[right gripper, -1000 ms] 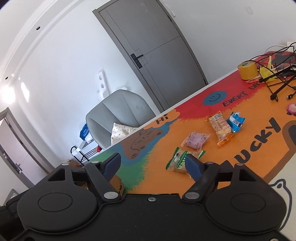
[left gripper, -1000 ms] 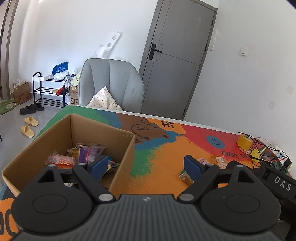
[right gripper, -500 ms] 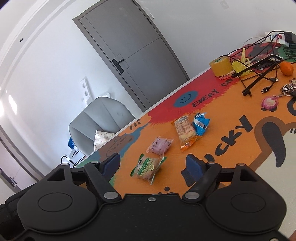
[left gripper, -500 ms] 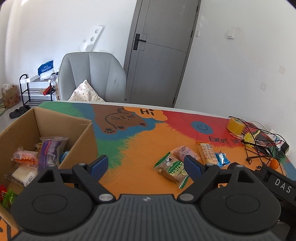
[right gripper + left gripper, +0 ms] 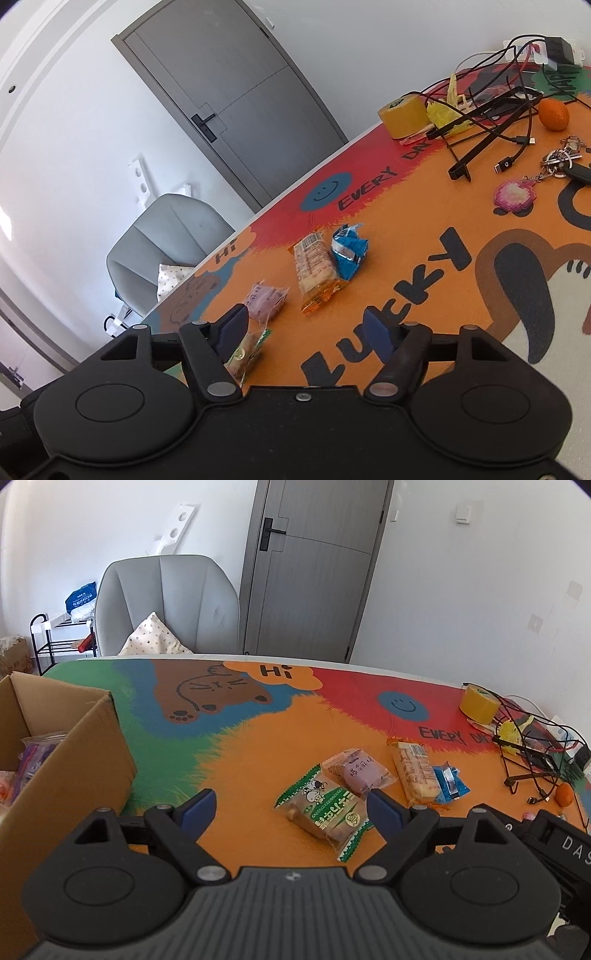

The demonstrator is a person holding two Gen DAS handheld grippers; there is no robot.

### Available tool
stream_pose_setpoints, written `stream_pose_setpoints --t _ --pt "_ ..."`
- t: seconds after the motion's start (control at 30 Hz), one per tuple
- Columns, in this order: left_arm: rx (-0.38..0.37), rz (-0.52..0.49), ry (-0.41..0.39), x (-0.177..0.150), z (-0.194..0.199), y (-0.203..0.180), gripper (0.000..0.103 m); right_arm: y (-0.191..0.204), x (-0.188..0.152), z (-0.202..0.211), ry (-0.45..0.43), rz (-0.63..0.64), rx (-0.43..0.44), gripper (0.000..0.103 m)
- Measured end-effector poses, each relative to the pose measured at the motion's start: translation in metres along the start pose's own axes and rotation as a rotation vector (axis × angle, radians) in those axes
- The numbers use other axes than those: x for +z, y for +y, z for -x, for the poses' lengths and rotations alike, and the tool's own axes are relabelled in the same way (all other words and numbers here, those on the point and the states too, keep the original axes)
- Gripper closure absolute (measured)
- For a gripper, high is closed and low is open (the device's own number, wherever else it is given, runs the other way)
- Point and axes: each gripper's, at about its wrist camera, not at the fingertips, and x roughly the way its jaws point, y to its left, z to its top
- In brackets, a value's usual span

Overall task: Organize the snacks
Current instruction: 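Move both open grippers back toward the remaining snacks, then grasp the green-and-white biscuit pack with the left gripper while the right grasps the blue candy bag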

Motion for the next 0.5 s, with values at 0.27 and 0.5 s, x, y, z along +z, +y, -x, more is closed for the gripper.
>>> stream_pose_setpoints --t 0.27,0.5 --pt "0.030 0.005 0.038 0.008 -0.033 -0.018 0.015 -0.014 0.027 -0.021 -0.001 -0.004 -0.017 0.036" --pt "0.050 -0.007 0.077 0.004 -0.056 -0.030 0.015 -0.019 0.044 -0.045 0.020 0.012 -0.031 0.037"
